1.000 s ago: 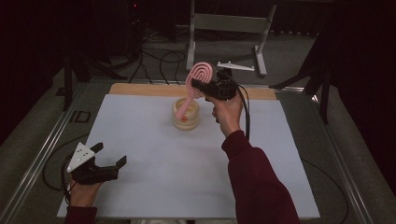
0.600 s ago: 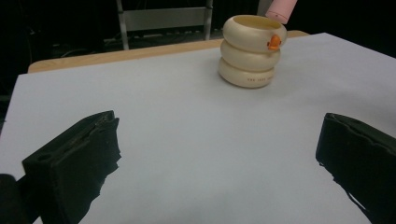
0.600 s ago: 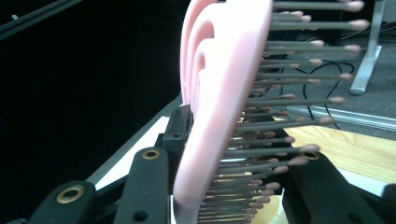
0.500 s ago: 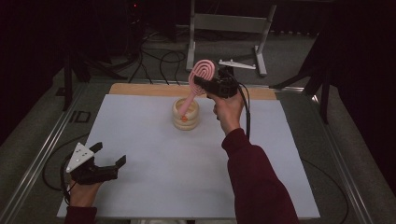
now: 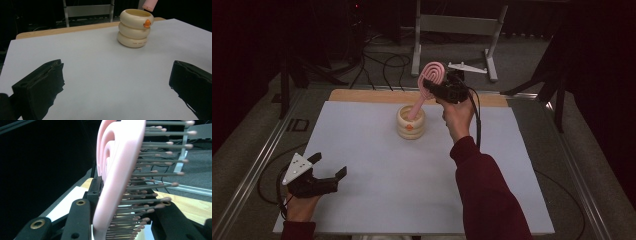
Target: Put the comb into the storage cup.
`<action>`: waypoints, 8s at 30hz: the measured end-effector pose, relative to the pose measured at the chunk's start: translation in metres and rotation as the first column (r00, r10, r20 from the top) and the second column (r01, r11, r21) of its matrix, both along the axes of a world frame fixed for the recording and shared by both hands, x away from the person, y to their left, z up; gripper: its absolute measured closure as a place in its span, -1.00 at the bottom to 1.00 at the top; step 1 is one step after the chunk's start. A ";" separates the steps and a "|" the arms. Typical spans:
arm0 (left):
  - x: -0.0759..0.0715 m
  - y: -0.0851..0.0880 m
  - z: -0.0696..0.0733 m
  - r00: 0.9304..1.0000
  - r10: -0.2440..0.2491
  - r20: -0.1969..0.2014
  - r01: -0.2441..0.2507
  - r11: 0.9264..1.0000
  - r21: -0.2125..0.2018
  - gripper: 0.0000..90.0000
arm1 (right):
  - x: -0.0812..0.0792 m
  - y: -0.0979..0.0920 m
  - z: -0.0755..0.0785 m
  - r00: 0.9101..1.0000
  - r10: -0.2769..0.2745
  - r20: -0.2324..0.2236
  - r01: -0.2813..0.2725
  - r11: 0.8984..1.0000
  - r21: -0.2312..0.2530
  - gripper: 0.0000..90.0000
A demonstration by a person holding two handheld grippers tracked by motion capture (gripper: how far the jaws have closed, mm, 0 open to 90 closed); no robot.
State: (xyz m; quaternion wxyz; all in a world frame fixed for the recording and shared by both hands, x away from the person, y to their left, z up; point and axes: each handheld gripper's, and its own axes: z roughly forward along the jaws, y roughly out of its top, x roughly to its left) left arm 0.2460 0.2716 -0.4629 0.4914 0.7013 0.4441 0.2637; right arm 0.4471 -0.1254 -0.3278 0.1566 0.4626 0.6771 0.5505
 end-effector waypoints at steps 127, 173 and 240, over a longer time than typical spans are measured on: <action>-0.003 0.004 0.004 1.000 0.001 0.018 -0.001 1.000 -0.029 -1.00 | 0.023 0.019 -0.051 0.996 -0.091 -0.024 0.091 0.996 -0.010 0.42; -0.004 0.005 0.005 1.000 0.002 0.025 -0.002 0.999 -0.038 -1.00 | 0.024 0.038 -0.064 0.996 -0.079 -0.043 0.077 0.996 -0.039 0.42; -0.004 0.005 0.003 1.000 0.000 0.022 0.001 0.999 -0.040 -1.00 | 0.022 0.062 -0.089 0.996 -0.048 -0.070 0.039 0.992 -0.122 0.42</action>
